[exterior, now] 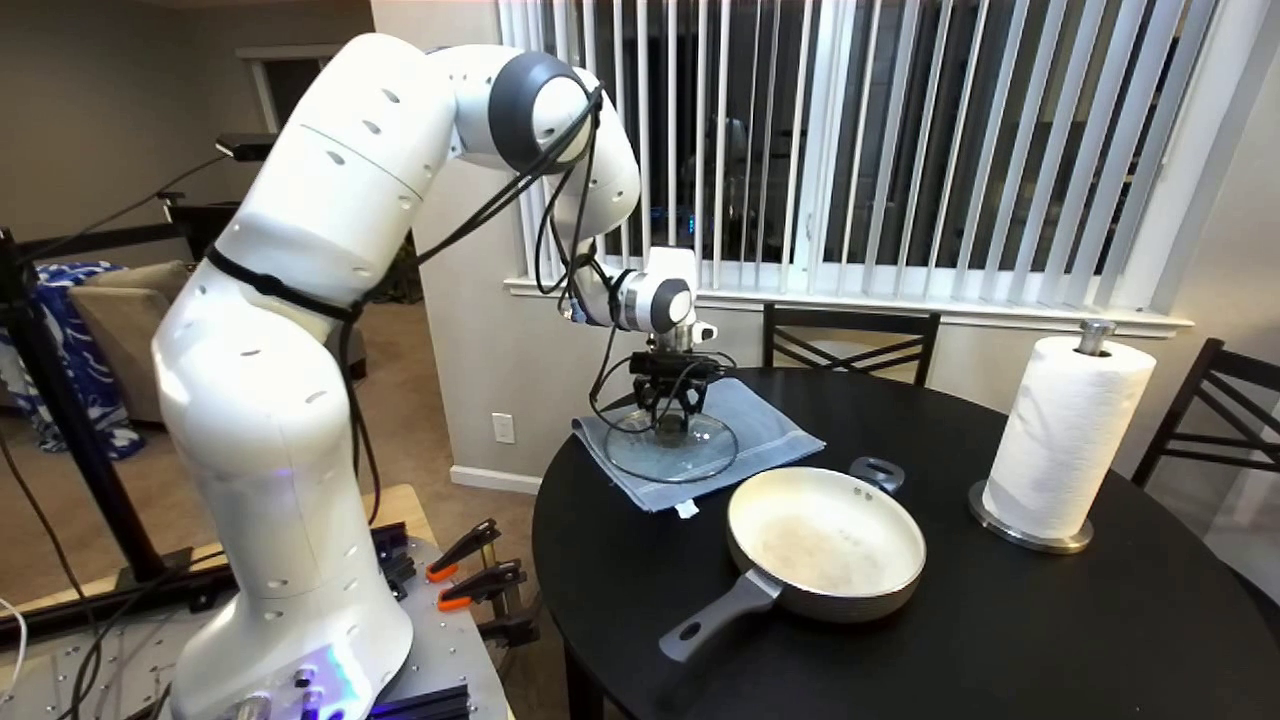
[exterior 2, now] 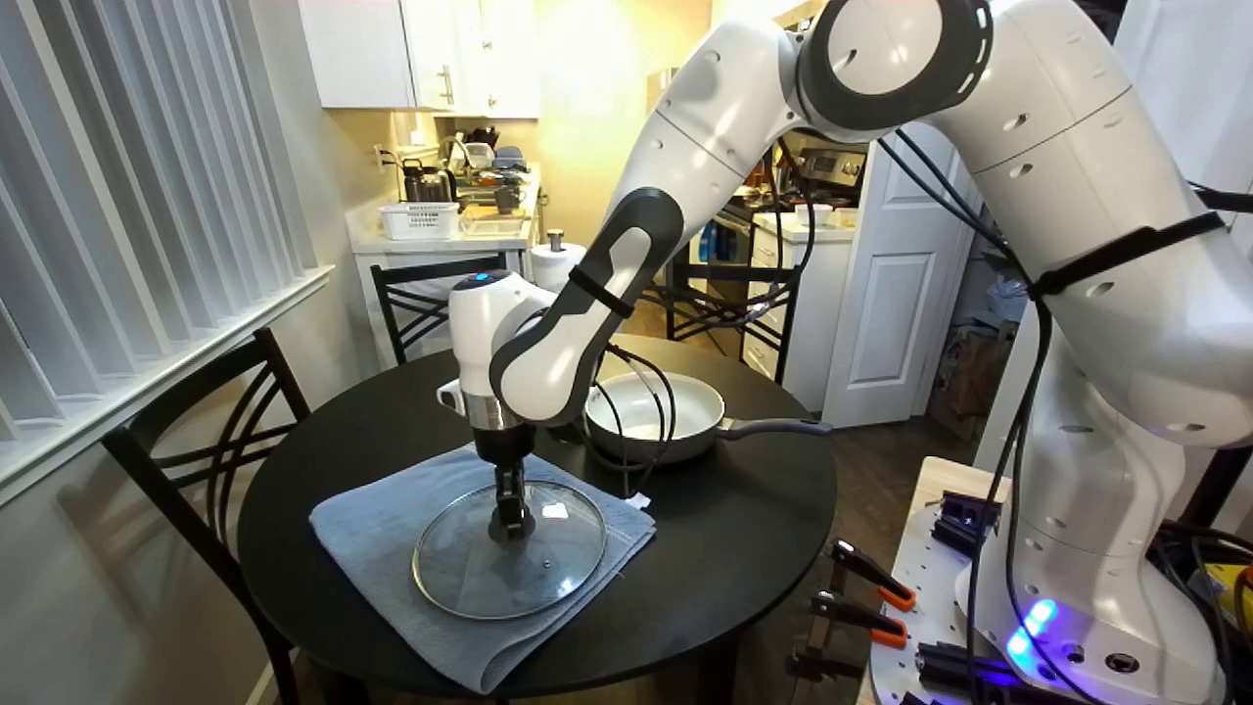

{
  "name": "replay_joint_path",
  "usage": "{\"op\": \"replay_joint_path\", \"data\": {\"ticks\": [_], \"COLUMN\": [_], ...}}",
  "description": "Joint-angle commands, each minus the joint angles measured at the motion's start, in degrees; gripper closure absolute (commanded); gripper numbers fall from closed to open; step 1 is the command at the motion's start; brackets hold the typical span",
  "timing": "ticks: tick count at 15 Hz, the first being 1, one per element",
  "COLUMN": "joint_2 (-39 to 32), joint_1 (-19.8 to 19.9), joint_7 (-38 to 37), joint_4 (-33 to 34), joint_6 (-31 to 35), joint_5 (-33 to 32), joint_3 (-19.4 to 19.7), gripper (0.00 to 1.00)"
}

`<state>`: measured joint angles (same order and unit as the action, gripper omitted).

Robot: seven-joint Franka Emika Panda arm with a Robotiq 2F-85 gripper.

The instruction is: Use the lid to cover the pot

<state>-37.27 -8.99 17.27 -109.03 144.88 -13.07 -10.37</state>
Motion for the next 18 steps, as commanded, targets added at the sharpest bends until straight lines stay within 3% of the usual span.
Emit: {"op": "replay_joint_path", "data": {"ticks": [1, 6, 18], "joint_2": [2.01, 5.56, 28.13], "joint_1": [0.76, 1.14, 4.16], "joint_7": [2.11, 1.22, -0.13], "joint_4": [-2.23, -4.94, -16.05], "joint_6": [0.32, -0.06, -6.17], "joint_5": [0.28, 0.54, 1.38], "joint_3": [-0.50, -0.29, 3.16], "gripper": [0.66, 0.67, 0.67]}}
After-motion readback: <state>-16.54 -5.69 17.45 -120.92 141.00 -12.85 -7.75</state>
